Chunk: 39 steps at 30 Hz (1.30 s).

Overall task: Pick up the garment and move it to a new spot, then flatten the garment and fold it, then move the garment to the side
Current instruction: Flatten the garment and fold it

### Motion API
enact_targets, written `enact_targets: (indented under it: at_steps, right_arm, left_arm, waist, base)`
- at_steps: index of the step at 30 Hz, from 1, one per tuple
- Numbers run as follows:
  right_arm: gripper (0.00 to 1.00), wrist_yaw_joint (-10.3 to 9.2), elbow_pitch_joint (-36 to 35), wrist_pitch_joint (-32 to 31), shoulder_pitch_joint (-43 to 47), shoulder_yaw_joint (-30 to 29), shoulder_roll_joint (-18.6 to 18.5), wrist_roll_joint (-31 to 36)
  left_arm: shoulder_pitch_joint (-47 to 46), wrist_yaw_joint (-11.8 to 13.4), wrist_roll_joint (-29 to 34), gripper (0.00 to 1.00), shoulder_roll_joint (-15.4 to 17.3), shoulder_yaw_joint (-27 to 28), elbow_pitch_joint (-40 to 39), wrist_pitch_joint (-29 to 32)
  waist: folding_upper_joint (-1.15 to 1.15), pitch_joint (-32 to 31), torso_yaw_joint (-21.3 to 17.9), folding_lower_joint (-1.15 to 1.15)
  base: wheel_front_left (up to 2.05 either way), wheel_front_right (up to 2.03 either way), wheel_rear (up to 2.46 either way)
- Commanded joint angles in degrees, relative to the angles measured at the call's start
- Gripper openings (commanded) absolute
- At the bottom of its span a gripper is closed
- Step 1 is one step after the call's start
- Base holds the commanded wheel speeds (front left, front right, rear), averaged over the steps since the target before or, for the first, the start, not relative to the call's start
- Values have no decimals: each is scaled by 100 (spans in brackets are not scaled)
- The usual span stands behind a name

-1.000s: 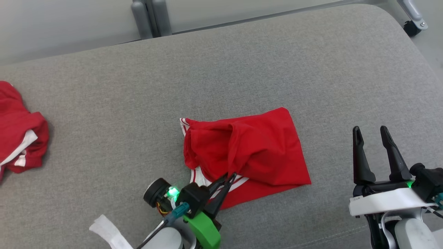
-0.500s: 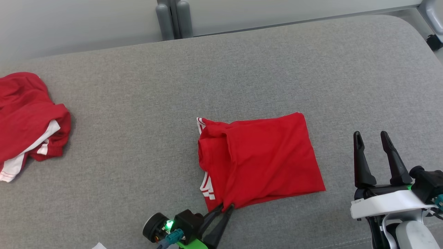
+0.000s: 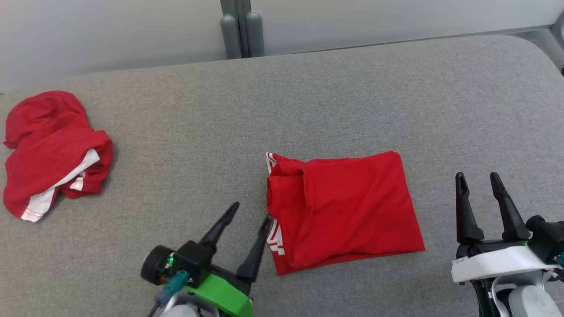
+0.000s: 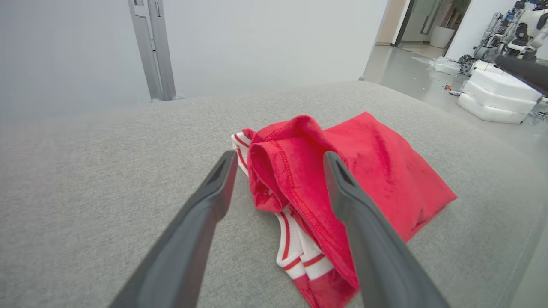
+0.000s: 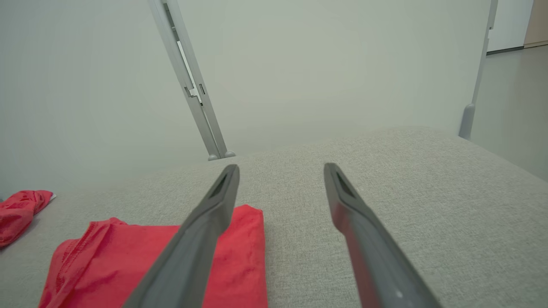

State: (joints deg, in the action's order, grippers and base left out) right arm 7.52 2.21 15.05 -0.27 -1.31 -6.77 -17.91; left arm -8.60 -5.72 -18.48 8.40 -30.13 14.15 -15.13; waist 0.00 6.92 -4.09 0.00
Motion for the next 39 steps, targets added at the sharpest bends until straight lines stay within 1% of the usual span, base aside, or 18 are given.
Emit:
enact_targets:
  at_steps: [1, 5, 9, 13, 16, 22, 29, 30, 32, 39]
  right_arm:
    - [100, -7, -6, 16, 67, -7, -19, 39]
    - [100, -7, 15, 16, 119, -30, -21, 56]
    - [100, -7, 43, 16, 147, -33, -26, 68]
    - [100, -7, 82, 17, 198, -29, -51, 80]
    - [100, -7, 139, 17, 228, -3, -85, 110]
    - [100, -7, 359, 17, 210, 79, -164, 192]
    - [100, -7, 697, 17, -58, 278, -268, 238]
    - [49, -7, 790, 16, -127, 299, -286, 217]
    - [0, -7, 966, 16, -270, 372, -306, 208]
    - [0, -7, 1827, 17, -831, 601, -428, 170]
  left_arm:
    - [120, 76, 73, 100, 38, 211, -114, 0]
    - [301, 210, 302, 100, 83, 925, -437, 0]
    - [485, 279, 426, 100, 80, 1631, -676, 0]
    - [653, 333, 565, 100, 35, 2320, -811, 0]
    - [763, 300, 619, 100, -40, 2777, -794, 0]
    - [910, 122, 769, 100, -177, 3144, -689, 0]
    - [812, -11, 924, 100, -336, 3283, -632, 0]
    - [776, -35, 941, 100, -355, 3287, -626, 0]
    - [723, -51, 982, 100, -393, 3287, -624, 0]
    - [587, -122, 1010, 100, -480, 3272, -601, 0]
  waist:
    - [0, -81, 91, 0]
    - [0, -175, 208, 0]
    - [0, -259, 327, 0]
    - [0, -337, 424, 0]
    - [0, -376, 479, 0]
    - [0, -429, 546, 0]
    - [0, -404, 651, 0]
    - [0, -386, 686, 0]
    - [0, -352, 753, 0]
    - [0, -176, 1021, 0]
  base:
    - [0, 0, 0]
    - [0, 0, 0]
    - [0, 0, 0]
    - [0, 0, 0]
    - [0, 0, 0]
    - [0, 0, 0]
    - [0, 0, 0]
    - [0, 0, 0]
    - [0, 0, 0]
    - [0, 0, 0]
